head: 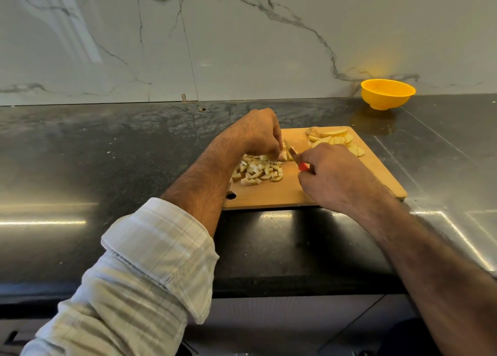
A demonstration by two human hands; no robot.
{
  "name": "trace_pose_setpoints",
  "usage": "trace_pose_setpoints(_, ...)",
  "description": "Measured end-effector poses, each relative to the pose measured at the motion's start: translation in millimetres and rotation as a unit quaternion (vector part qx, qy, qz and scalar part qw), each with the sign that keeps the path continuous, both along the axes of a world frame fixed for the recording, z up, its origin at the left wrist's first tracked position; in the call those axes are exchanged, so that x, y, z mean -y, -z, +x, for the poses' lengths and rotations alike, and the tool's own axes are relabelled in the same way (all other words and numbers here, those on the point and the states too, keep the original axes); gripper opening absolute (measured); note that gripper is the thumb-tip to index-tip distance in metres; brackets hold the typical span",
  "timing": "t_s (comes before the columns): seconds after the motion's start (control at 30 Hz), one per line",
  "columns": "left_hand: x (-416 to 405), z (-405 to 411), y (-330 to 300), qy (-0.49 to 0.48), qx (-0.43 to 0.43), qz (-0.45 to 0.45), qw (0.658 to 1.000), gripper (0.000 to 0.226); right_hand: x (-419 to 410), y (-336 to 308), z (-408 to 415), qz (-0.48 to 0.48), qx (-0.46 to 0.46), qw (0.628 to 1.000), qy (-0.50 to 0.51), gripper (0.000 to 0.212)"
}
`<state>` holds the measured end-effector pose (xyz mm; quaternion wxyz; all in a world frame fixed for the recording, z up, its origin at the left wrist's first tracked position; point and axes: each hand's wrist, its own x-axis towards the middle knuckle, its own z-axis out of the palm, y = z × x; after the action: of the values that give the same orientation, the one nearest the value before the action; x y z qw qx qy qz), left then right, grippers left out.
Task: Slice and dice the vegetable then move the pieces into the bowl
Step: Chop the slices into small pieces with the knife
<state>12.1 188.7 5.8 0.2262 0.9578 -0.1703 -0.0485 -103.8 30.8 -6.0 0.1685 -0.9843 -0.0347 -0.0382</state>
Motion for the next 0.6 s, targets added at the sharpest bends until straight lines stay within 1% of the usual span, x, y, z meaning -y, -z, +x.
trace_pose_setpoints(0.2, 2, 2, 3, -0.005, 0.002, -0.001, 1.000, 0.008, -7, -1, -11, -0.006, -0.036, 0.999, -0.011, 0.042)
trace_pose_setpoints(0.33, 2, 4, 5, -0.005, 0.001, -0.005, 1.000, 0.009, -9, -4, -5, -0.012, -0.056, 0.998, -0.003, 0.038)
trace_pose_setpoints(0.5, 2, 4, 5, 0.000, 0.002, -0.013, 1.000, 0.007, -16, -2, 10, -0.032, -0.054, 0.998, -0.006, 0.039)
trace_pose_setpoints(0.6, 0, 4, 4, 0.011, -0.002, -0.017, 1.000, 0.007, -9, 2, 16, -0.008, -0.034, 0.999, -0.005, 0.043)
